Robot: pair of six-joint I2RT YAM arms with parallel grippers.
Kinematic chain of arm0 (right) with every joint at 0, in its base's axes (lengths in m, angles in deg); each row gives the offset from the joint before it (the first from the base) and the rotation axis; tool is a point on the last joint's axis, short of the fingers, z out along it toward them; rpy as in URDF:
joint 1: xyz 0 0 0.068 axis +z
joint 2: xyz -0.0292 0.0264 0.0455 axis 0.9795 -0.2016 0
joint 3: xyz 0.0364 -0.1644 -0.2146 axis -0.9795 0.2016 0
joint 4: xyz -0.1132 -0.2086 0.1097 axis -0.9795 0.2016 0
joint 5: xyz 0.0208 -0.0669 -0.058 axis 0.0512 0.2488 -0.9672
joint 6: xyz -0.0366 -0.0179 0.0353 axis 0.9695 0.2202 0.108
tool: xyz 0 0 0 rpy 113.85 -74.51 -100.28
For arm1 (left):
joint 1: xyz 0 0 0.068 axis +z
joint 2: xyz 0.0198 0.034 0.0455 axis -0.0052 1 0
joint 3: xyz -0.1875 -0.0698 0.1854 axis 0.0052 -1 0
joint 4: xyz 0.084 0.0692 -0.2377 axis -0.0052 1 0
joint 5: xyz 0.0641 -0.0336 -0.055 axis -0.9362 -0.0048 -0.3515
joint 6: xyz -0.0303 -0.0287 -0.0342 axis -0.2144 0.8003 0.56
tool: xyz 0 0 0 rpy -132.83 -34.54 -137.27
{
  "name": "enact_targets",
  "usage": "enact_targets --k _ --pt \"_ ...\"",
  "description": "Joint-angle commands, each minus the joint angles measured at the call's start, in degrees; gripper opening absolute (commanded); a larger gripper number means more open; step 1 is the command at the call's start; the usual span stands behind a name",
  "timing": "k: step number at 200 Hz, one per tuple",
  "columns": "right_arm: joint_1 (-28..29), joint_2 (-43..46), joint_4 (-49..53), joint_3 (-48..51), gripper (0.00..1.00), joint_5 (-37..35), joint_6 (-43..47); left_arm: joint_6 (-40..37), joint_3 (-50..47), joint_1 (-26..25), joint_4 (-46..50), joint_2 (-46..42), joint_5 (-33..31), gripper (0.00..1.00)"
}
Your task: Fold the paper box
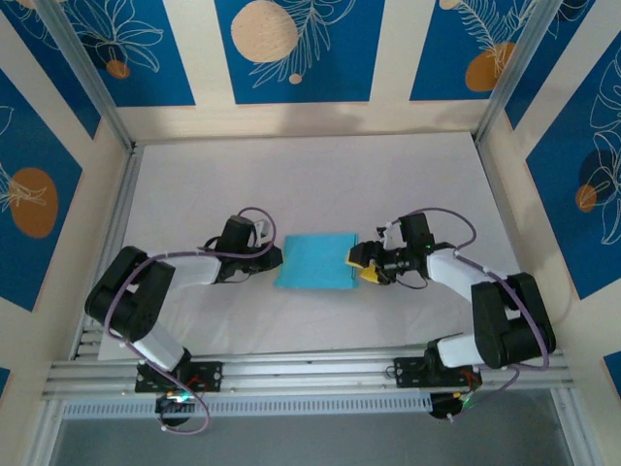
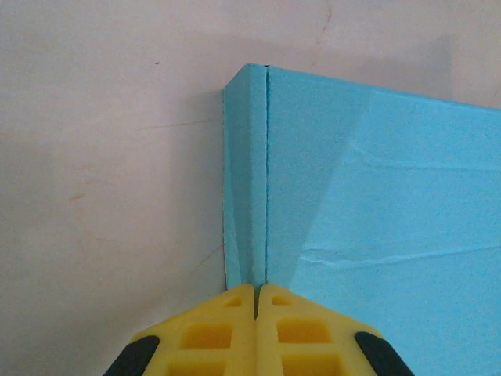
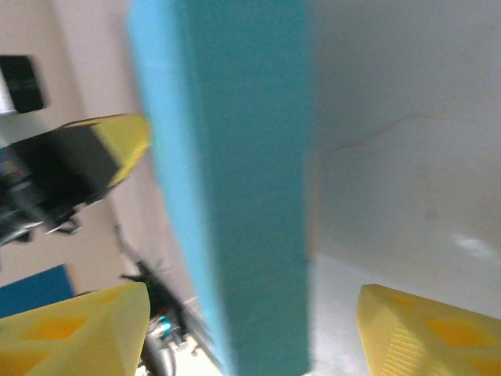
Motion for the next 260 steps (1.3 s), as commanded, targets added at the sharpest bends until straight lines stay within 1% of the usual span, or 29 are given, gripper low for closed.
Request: enact_targets --k 1,12,18,44,55,75,86,96,109,119,131,151,172,192,210,227,240,252,260 --pt "-0.1 0.6 5.9 -2.1 0.72 -11.1 3.6 -0.1 -3.6 0.3 12.2 4.7 -3.1 0.06" --pt "-0.5 0.9 4.8 -1.7 0.72 -11.7 3.6 -0.2 -3.4 0.3 12.2 4.9 -2.9 0.06" --pt "-0.5 0.6 3.6 -1.8 0.72 -10.3 3.6 -0.3 -3.3 0.3 12.1 5.0 -2.8 0.06" --pt "0.1 -3.4 -1.9 -3.7 0.72 -1.8 4.0 -0.3 -2.9 0.3 11.9 5.5 -2.4 0.06" --pt "0.5 -5.2 -5.5 -4.4 0.71 3.6 3.5 -0.4 -2.8 0.3 11.9 5.7 -2.3 0.06" --pt "1.1 -9.0 -11.6 -5.9 0.67 11.2 -0.1 -0.3 -2.7 0.3 11.7 5.4 -2.0 0.06" --pt "1.6 -10.2 -15.5 -5.7 0.64 13.7 -3.0 -0.1 -2.8 0.3 11.4 5.0 -1.8 0.06" --pt "1.8 -10.4 -17.1 -5.4 0.6 14.1 -5.2 0.2 -3.0 0.3 11.0 4.4 -1.7 0.07" --pt "1.8 -10.1 -19.6 -4.2 0.52 14.5 -7.9 0.6 -3.2 0.3 10.8 3.3 -1.6 0.07" --pt "1.7 -9.5 -19.8 -3.5 0.48 13.8 -9.4 1.1 -3.4 0.1 10.8 2.1 -1.2 0.09" --pt "1.6 -8.9 -19.1 -2.9 0.43 13.2 -10.1 1.4 -3.2 -0.2 11.9 0.1 -1.4 0.15" --pt "1.3 -9.0 -14.7 -3.1 0.32 10.8 -9.9 0.2 -1.5 -0.3 16.8 -4.9 -3.3 0.24" --pt "0.4 -9.4 -14.0 -1.9 0.27 10.8 -11.5 -3.0 1.7 -0.3 24.5 -11.7 -7.3 0.33" --pt "-0.4 -8.9 -14.1 -0.8 0.25 11.1 -13.7 -7.3 5.3 -0.7 31.7 -18.5 -12.8 0.4" --pt "-0.8 -8.5 -12.9 -0.9 0.25 11.4 -15.8 -14.9 7.5 -2.8 34.4 -25.2 -17.6 0.46" --pt "-0.8 -8.7 -12.7 -0.9 0.25 12.1 -18.7 -25.6 8.8 -8.4 34.1 -31.0 -21.4 0.47" --pt "-0.9 -9.1 -13.3 -0.7 0.25 13.3 -21.4 -34.1 10.4 -13.3 34.7 -32.9 -22.3 0.5" --pt "-0.8 -9.5 -15.0 -0.5 0.25 14.6 -23.9 -40.3 11.4 -18.2 34.3 -33.1 -27.1 0.51" --pt "-0.5 -9.7 -15.8 -0.5 0.25 15.3 -25.2 -46.2 11.9 -21.7 34.1 -32.4 -30.4 0.54"
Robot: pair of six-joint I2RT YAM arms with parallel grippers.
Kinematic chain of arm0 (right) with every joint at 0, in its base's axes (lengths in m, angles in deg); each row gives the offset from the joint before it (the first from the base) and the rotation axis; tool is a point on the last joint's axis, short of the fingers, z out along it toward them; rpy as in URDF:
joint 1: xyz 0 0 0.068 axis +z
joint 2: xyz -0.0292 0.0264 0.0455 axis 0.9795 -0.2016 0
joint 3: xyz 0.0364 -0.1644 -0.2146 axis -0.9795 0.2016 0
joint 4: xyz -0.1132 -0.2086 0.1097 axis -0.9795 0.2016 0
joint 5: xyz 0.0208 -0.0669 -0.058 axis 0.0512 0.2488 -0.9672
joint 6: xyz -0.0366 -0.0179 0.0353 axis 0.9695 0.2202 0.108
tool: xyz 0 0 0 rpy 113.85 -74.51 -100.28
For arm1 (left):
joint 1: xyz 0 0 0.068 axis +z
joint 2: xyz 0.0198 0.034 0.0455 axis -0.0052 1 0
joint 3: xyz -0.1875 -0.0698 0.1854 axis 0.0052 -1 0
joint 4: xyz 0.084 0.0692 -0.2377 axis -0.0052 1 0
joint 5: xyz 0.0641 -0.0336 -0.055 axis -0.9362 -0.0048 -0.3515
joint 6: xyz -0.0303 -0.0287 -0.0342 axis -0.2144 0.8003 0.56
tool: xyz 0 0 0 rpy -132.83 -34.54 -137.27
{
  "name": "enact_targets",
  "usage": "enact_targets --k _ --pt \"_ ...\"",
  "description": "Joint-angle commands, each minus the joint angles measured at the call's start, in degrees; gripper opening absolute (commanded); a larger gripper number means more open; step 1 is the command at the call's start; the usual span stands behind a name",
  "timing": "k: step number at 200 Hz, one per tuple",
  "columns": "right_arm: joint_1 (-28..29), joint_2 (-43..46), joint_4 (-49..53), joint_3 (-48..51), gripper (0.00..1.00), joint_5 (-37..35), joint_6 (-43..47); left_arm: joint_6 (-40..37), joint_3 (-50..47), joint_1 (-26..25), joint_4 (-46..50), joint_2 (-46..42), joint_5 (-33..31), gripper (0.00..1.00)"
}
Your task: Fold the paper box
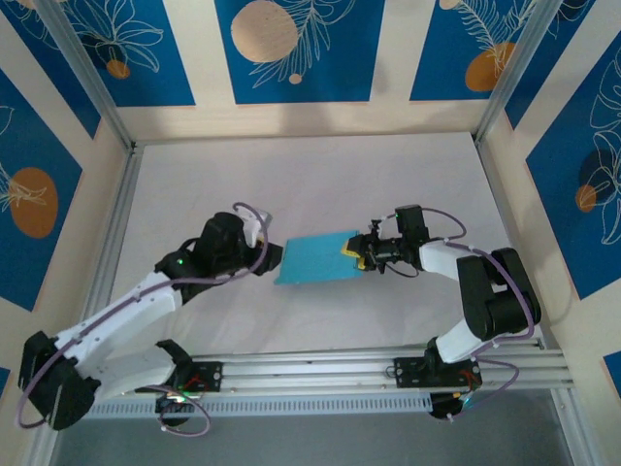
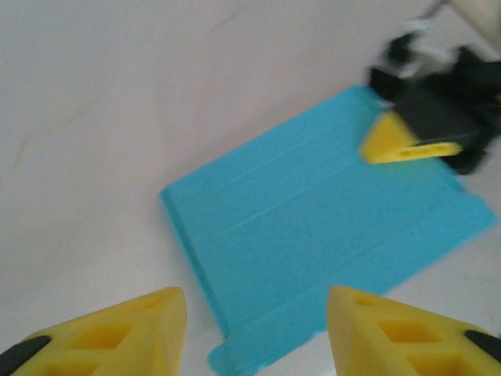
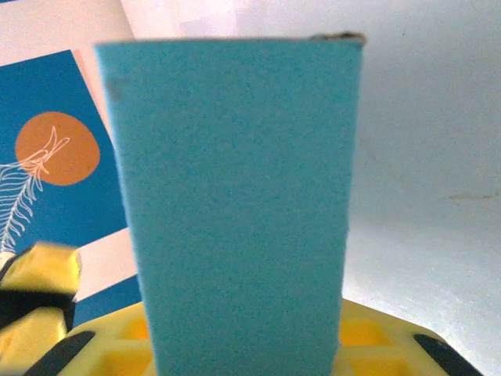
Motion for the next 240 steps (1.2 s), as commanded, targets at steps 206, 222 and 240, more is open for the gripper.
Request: enact_targets --k 206,222,240 --pt "0.8 2.3 -6.8 4.9 0.27 5.6 -19.3 -64.6 -6.8 -28.2 -49.3 33.9 -48.6 0.37" --pt "1.0 3.0 -6.3 5.0 0.27 5.5 -19.4 -64.5 -6.9 -28.2 -49.1 33.8 -48.5 0.31" --pt "1.0 4.0 -5.5 4.9 0.28 5.1 -19.4 -63.9 -6.5 -28.1 -46.8 33.3 -48.1 0.27"
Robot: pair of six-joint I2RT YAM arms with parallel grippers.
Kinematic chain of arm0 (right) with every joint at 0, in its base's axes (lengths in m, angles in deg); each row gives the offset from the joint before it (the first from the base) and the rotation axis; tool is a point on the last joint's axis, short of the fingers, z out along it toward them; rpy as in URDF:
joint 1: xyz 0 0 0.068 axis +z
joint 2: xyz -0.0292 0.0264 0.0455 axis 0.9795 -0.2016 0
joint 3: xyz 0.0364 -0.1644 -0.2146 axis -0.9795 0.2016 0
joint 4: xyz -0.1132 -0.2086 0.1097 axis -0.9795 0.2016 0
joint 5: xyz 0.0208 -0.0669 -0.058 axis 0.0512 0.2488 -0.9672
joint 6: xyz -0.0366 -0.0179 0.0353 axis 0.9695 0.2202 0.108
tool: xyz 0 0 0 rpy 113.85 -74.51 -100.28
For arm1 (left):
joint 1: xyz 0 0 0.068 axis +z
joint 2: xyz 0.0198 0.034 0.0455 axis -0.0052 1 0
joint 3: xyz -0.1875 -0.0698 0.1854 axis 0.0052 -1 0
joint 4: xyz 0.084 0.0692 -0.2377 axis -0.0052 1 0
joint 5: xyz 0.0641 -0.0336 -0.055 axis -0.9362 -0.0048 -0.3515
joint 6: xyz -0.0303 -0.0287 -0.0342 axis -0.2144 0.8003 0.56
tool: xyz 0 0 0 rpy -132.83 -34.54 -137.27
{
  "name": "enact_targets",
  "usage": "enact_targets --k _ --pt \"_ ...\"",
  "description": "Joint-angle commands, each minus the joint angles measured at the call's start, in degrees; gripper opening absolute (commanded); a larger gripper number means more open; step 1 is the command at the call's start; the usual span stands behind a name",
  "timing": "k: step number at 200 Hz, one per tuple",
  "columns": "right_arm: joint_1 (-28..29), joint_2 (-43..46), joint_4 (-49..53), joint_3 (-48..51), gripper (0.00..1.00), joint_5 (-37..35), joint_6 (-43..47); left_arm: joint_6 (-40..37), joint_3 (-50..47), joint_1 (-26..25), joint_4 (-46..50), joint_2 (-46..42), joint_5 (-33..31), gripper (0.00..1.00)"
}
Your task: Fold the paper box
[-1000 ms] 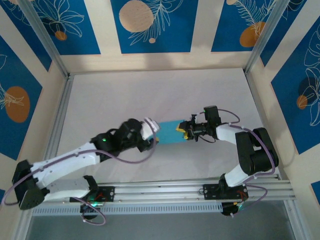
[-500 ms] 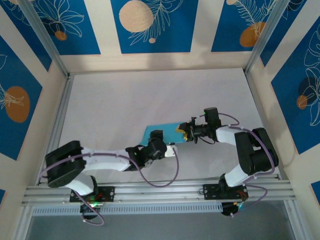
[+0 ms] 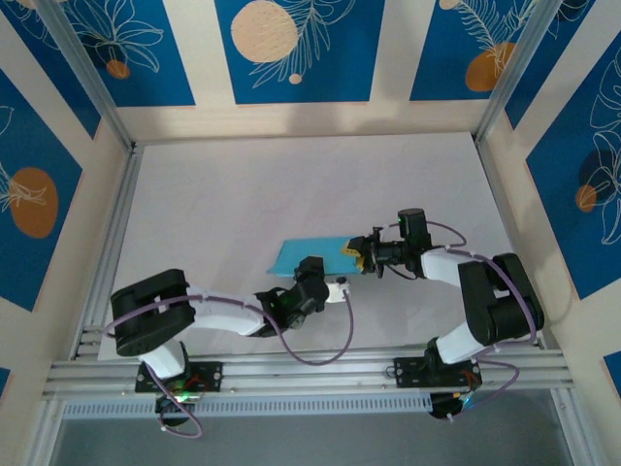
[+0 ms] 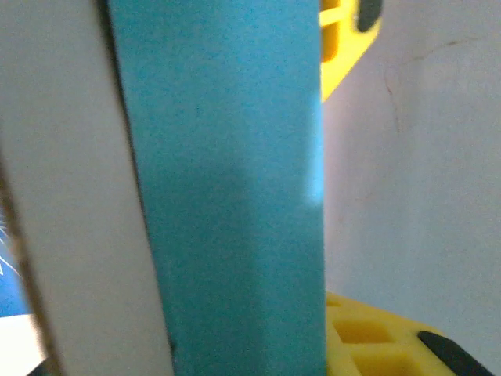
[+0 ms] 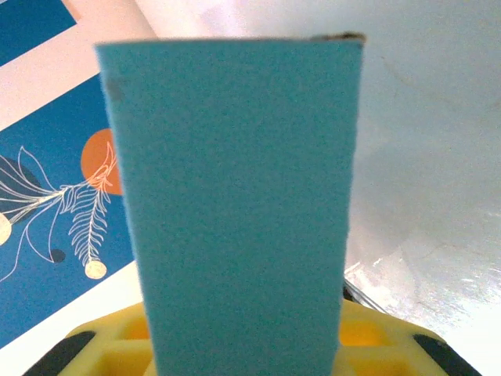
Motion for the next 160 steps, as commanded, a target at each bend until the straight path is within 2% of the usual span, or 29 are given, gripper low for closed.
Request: enact_targets --k 1,29,63,88,136,144,160 --pt "0.7 1.8 3.3 0.7 0.29 0.8 -0.8 -0.2 0.7 -0.2 -0.3 -1.0 -1.8 0.27" --pt "0.7 4.1 6.8 0.0 0.36 0.2 0.3 2.0 2.5 -0.1 7.5 -4.2 -0.2 0.25" --pt "1.0 8.9 15.1 -2.2 0.64 -1.5 3.0 6.5 7.3 0.3 24.4 -8.3 4.2 0.25" --pt "0.8 14.0 26.6 -4.6 0.71 -4.6 7.7 8.7 11.4 1.4 35.8 -11.7 7.6 0.25" --pt "-1.1 24.3 55.0 -12.8 0.71 -17.0 22.0 14.0 24.4 4.3 63.1 -13.4 20.2 0.25" --pt "-1.3 25.5 57.8 -13.8 0.69 -19.5 24.2 14.7 26.5 4.5 66.5 -12.6 22.3 0.25" --pt "-1.9 27.4 61.5 -15.6 0.59 -23.5 28.2 16.0 29.2 5.0 71.4 -10.3 27.6 0.25"
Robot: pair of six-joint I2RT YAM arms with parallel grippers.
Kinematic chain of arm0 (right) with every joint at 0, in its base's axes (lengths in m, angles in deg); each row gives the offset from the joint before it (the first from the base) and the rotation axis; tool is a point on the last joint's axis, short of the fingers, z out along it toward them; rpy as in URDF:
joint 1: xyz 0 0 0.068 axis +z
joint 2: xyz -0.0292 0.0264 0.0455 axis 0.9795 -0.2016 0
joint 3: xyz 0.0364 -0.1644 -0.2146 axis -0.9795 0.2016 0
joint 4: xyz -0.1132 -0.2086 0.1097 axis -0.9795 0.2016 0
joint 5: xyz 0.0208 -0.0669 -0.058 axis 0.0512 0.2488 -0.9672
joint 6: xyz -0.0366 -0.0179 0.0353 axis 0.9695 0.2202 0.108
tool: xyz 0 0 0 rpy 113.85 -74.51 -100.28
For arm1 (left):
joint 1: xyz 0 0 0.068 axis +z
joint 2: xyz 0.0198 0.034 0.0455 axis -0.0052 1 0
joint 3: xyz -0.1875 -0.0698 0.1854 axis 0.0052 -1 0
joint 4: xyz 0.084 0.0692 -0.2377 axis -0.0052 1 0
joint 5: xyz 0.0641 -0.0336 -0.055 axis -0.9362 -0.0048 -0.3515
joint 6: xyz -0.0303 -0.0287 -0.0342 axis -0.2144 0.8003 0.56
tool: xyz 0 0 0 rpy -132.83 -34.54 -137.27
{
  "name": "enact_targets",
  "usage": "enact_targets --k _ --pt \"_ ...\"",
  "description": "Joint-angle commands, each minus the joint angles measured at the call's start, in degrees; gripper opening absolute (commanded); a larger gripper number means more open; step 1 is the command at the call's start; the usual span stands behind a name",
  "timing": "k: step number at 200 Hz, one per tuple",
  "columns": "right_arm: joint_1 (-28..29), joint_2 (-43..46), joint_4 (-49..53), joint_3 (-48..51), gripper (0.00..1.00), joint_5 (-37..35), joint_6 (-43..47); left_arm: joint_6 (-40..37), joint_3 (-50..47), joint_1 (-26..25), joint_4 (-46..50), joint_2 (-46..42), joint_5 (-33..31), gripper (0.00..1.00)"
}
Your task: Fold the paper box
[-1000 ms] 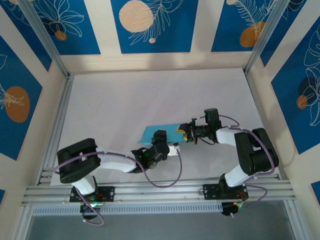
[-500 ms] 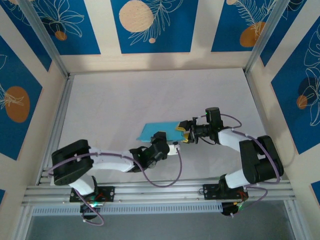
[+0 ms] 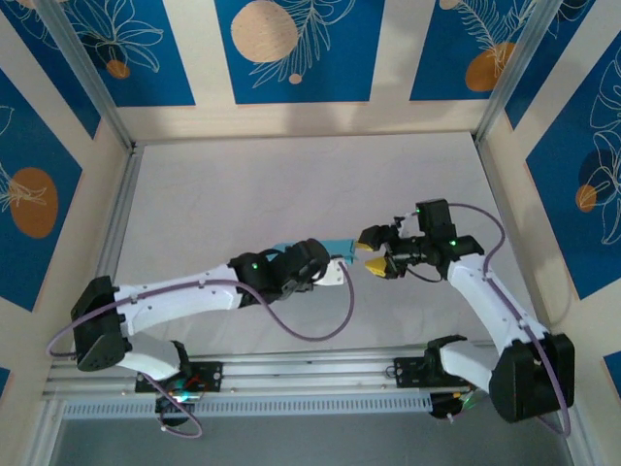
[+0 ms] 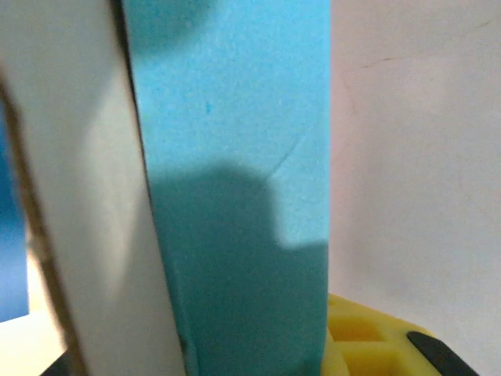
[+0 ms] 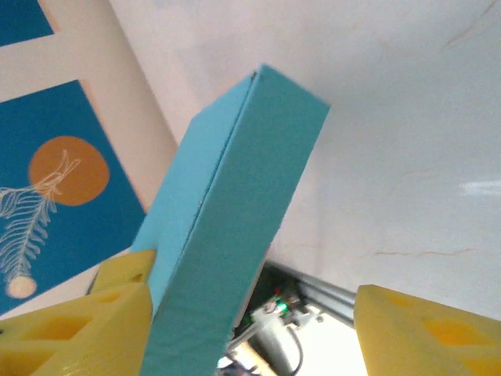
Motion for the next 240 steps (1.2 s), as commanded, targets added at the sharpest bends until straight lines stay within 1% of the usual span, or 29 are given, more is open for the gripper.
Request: enact_targets --k 1,14,35,53,71,92,103,116,139,156,171,196,217,240 --pt "-0.8 2.7 15.3 -2.9 0.59 -8.4 9.3 3.7 4.4 0.9 15.6 2.5 10.6 0.25" --pt "-0.8 3.4 18.0 -4.6 0.49 -12.3 12.8 4.7 5.9 1.2 18.3 5.0 14.6 0.25" --pt "0.4 4.4 19.5 -6.3 0.36 -14.2 18.4 6.0 8.5 2.0 22.3 9.5 20.3 0.25" --pt "2.7 4.9 20.9 -7.9 0.31 -14.4 22.5 5.9 9.7 2.4 23.7 12.5 24.0 0.25" --pt "5.7 5.1 21.4 -8.4 0.27 -15.4 24.5 6.3 9.7 2.8 22.8 14.4 24.3 0.26" --pt "10.1 5.2 20.9 -7.4 0.26 -16.4 24.6 6.6 9.7 2.9 21.8 15.4 25.0 0.3" --pt "11.2 5.5 20.2 -6.5 0.25 -16.3 24.1 6.8 9.1 3.0 20.7 15.0 25.2 0.32" --pt "11.7 5.9 18.4 -5.0 0.24 -13.9 23.4 6.8 7.9 3.4 18.7 14.0 25.4 0.38" --pt "11.8 6.1 15.1 -3.3 0.24 -9.5 22.2 7.2 6.5 4.5 16.8 12.2 27.1 0.38" --pt "12.4 5.1 14.6 -2.9 0.24 -9.1 22.2 7.2 5.8 5.1 15.9 11.4 28.0 0.38" --pt "12.9 4.0 15.4 -3.3 0.24 -10.7 22.9 7.2 5.3 5.7 15.0 11.1 28.8 0.37" --pt "13.9 3.1 16.1 -4.2 0.3 -13.8 23.7 7.5 5.1 7.3 14.1 10.7 32.2 0.36" --pt "16.0 0.5 18.3 -6.8 0.3 -18.2 25.6 7.3 5.7 8.4 15.0 10.9 34.7 0.35" --pt "18.2 -1.3 18.4 -8.2 0.3 -20.3 27.5 7.3 7.0 9.6 16.2 11.1 37.0 0.35"
